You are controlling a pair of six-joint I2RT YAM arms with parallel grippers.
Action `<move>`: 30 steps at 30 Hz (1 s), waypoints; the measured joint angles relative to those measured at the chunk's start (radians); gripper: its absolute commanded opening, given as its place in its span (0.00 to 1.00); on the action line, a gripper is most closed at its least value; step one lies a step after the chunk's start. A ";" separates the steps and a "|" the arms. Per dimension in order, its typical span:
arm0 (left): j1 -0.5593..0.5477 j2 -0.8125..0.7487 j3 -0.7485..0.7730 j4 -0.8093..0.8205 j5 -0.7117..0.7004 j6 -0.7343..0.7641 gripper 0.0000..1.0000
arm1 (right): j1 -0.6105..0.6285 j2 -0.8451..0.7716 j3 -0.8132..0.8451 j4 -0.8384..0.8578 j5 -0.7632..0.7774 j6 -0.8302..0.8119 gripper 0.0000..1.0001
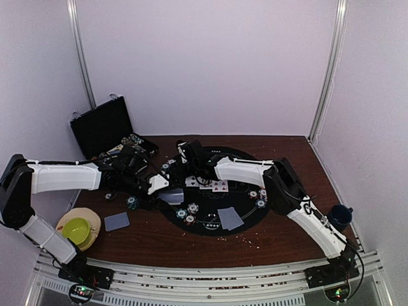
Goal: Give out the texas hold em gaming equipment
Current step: Place the all-in button in the small blind area, then pick up the poker card from the face-down deck piles.
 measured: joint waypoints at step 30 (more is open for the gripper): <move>0.000 0.000 0.000 0.000 0.001 0.000 0.53 | -0.049 -0.867 -0.933 0.185 -0.176 0.113 0.98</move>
